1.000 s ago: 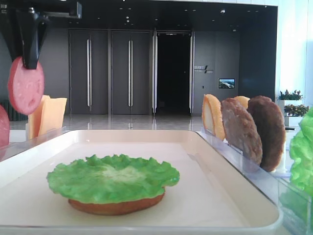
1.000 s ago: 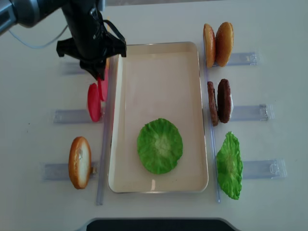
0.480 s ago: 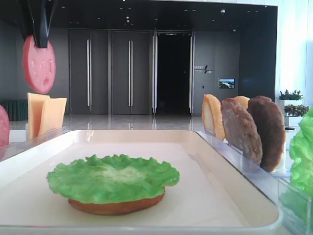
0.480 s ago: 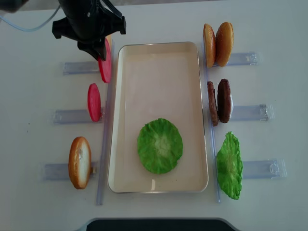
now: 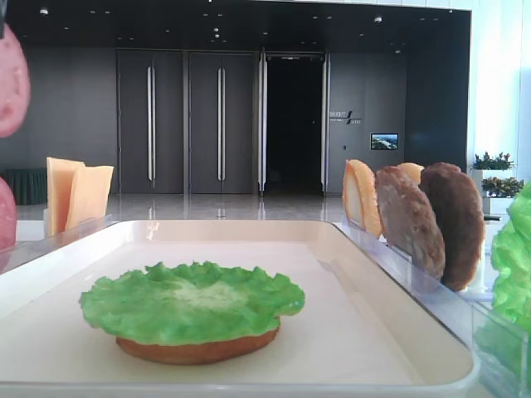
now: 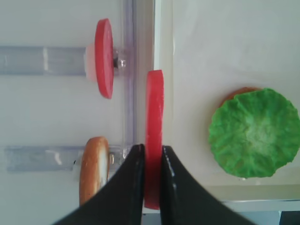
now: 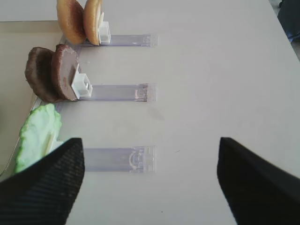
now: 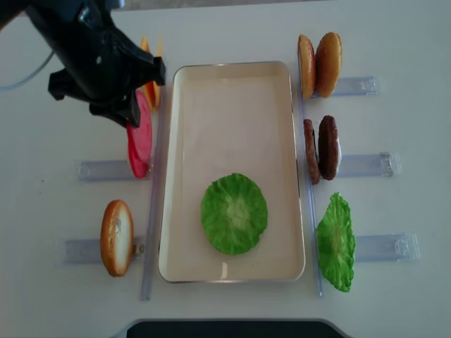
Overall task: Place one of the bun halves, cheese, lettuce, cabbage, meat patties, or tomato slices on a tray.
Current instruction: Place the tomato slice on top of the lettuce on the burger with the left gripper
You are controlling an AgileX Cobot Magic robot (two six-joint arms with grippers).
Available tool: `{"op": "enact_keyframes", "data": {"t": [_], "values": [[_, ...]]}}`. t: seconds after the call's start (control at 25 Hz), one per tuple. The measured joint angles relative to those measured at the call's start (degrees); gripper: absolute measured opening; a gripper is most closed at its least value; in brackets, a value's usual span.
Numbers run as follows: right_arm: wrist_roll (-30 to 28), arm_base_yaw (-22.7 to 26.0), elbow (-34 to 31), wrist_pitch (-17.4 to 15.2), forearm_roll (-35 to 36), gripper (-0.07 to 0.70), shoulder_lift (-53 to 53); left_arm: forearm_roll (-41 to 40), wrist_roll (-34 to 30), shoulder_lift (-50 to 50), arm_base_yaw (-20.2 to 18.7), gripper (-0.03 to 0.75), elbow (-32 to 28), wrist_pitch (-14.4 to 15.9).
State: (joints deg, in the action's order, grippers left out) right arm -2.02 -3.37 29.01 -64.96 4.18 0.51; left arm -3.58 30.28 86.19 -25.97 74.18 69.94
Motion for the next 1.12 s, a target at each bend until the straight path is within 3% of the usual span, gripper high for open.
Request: {"op": "enact_keyframes", "data": {"t": [0.44,0.92,1.12], "values": [[0.0,0.0,0.0,0.0,0.0,0.539,0.0,0.3,2.1,-15.6,0.0,0.051,-13.1,0.3],[0.0,0.0,0.0,0.0,0.0,0.539,0.0,3.6,0.3,-16.9,0.0,0.051,-14.5,0.7],[0.0,0.0,0.0,0.0,0.0,0.539,0.0,11.5,-5.8,-15.8,0.0,0.051,-14.6,-4.7]]}}
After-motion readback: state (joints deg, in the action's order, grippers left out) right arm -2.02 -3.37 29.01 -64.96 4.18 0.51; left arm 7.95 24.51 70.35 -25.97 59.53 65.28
